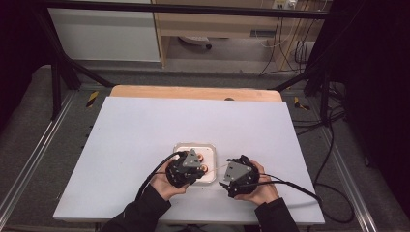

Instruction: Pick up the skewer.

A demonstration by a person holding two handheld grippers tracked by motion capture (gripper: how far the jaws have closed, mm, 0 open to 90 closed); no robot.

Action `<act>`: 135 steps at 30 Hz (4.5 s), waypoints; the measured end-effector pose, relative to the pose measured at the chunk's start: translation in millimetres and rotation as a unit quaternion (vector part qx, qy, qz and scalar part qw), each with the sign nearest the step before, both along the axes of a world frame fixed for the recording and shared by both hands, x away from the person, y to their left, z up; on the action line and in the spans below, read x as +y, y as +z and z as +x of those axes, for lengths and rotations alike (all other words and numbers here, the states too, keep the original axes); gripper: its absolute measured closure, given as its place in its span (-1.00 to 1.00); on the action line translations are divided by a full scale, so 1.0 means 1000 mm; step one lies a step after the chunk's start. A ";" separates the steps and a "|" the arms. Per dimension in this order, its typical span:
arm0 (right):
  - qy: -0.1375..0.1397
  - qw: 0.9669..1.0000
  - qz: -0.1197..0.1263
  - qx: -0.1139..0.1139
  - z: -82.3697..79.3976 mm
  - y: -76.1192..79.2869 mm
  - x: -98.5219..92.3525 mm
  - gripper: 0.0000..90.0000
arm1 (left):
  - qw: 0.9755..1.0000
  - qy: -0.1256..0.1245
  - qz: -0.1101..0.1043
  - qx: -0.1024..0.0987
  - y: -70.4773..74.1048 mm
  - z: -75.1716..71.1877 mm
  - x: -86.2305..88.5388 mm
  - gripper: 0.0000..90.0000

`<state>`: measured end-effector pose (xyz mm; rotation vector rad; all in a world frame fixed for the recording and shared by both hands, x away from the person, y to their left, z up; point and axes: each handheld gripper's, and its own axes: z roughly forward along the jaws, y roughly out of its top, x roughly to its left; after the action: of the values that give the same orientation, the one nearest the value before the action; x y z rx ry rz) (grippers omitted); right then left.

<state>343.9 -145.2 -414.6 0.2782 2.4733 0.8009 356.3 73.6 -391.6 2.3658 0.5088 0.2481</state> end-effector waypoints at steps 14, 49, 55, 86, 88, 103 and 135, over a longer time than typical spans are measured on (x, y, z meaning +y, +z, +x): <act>0.078 0.993 -0.067 -0.056 -0.004 -0.007 0.001 0.09 | 0.999 -0.032 0.021 0.005 -0.002 -0.004 -0.024 0.96; 0.172 0.963 -0.180 -0.107 -0.013 -0.017 0.001 0.98 | 0.998 -0.050 0.029 0.022 -0.010 -0.006 -0.033 0.96; 0.170 0.956 -0.206 -0.120 -0.014 -0.015 0.002 0.98 | 0.997 -0.047 0.049 0.045 -0.005 -0.001 -0.030 0.83; 0.148 0.947 -0.247 -0.142 -0.014 0.000 0.020 0.50 | 0.992 -0.019 0.114 0.056 -0.010 0.001 -0.034 0.97; 0.119 0.964 -0.204 -0.122 -0.011 0.001 0.018 0.33 | 0.993 -0.007 0.105 0.047 -0.010 0.000 -0.027 0.97; -0.093 0.993 0.034 0.057 0.013 -0.002 -0.028 -0.32 | 0.997 0.047 0.050 0.033 -0.015 -0.006 0.031 0.97; -0.197 0.945 0.157 0.209 0.029 0.008 -0.017 -0.94 | 0.984 0.162 -0.068 -0.007 -0.036 -0.031 0.111 0.96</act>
<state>373.0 -162.5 -406.5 1.1246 2.5189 1.0366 325.7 184.5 -428.0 2.1409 0.8765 0.3636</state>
